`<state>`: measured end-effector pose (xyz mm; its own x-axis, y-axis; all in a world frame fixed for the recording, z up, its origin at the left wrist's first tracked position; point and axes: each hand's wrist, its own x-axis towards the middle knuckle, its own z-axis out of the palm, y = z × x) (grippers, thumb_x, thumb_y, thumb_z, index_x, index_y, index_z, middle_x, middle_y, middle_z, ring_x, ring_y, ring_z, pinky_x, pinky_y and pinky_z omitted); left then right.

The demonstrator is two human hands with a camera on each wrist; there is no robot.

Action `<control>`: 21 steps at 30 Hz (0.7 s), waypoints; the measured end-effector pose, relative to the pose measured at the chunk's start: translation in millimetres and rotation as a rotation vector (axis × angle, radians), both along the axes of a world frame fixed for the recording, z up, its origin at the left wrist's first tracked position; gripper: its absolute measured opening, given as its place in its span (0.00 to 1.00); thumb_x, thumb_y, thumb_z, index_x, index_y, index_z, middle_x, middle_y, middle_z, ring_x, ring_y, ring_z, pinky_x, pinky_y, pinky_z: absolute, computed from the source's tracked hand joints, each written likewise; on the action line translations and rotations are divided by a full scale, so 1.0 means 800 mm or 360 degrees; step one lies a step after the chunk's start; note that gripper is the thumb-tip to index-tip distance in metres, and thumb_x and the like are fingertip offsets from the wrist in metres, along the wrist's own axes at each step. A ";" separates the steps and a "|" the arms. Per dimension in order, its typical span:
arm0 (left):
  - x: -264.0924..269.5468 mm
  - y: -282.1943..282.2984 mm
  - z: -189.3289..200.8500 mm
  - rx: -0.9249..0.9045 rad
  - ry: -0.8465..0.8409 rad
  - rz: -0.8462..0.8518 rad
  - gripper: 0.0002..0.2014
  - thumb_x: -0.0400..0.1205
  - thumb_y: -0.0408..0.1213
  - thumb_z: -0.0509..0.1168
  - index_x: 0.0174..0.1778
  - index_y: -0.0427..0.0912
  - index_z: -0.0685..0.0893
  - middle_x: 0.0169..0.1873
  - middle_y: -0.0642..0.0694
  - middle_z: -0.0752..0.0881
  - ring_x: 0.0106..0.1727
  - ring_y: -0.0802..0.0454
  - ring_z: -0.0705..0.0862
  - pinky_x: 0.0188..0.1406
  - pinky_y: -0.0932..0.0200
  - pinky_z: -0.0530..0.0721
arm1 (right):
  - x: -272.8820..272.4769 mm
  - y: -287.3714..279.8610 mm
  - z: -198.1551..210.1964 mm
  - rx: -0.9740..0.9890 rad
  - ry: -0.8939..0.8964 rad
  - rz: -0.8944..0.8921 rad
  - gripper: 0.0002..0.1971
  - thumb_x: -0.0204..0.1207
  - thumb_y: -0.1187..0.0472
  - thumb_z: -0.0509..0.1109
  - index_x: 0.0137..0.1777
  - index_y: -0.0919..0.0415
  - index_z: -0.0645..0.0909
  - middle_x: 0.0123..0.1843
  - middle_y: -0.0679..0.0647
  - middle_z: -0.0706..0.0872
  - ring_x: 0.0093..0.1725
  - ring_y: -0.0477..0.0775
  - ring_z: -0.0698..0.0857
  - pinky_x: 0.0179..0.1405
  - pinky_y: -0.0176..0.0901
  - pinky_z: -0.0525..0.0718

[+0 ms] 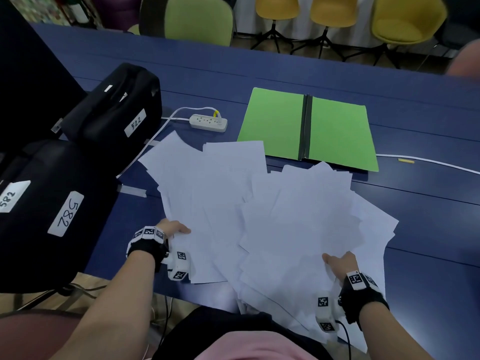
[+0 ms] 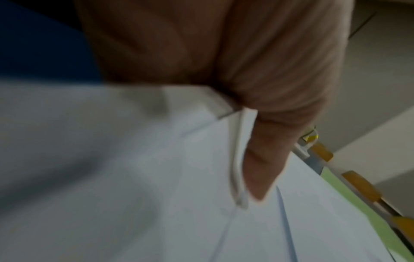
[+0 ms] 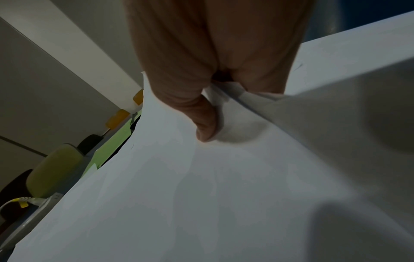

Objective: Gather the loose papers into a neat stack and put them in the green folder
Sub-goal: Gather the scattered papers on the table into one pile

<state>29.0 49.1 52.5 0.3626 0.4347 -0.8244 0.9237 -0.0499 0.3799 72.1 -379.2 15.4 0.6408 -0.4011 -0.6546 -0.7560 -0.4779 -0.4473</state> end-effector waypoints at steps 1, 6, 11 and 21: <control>-0.001 -0.007 0.003 -0.0006 -0.0051 0.0079 0.41 0.67 0.44 0.79 0.70 0.29 0.68 0.61 0.36 0.79 0.55 0.34 0.83 0.43 0.46 0.84 | 0.000 0.000 0.000 -0.0012 0.0007 0.0003 0.35 0.73 0.64 0.73 0.74 0.80 0.63 0.68 0.71 0.76 0.67 0.70 0.77 0.61 0.56 0.76; 0.017 -0.029 0.005 0.0276 -0.0411 0.0290 0.28 0.72 0.34 0.75 0.66 0.28 0.77 0.64 0.32 0.82 0.64 0.35 0.82 0.57 0.53 0.80 | 0.001 -0.001 -0.002 -0.0035 0.0015 -0.0011 0.35 0.74 0.64 0.73 0.74 0.80 0.62 0.72 0.74 0.73 0.70 0.72 0.75 0.64 0.57 0.75; 0.037 -0.026 0.053 0.0522 -0.0825 0.0235 0.16 0.75 0.23 0.69 0.59 0.25 0.82 0.59 0.31 0.85 0.60 0.37 0.85 0.54 0.57 0.79 | 0.001 -0.001 -0.001 -0.0009 0.0000 -0.0029 0.36 0.74 0.64 0.72 0.76 0.80 0.60 0.74 0.74 0.71 0.72 0.72 0.74 0.66 0.56 0.75; 0.035 0.004 0.188 0.0302 -0.1533 0.0676 0.18 0.75 0.22 0.68 0.62 0.31 0.82 0.47 0.43 0.86 0.41 0.51 0.85 0.51 0.54 0.82 | 0.001 0.001 0.001 0.0001 -0.0016 -0.0041 0.34 0.74 0.65 0.72 0.74 0.81 0.61 0.73 0.75 0.72 0.71 0.72 0.74 0.65 0.56 0.75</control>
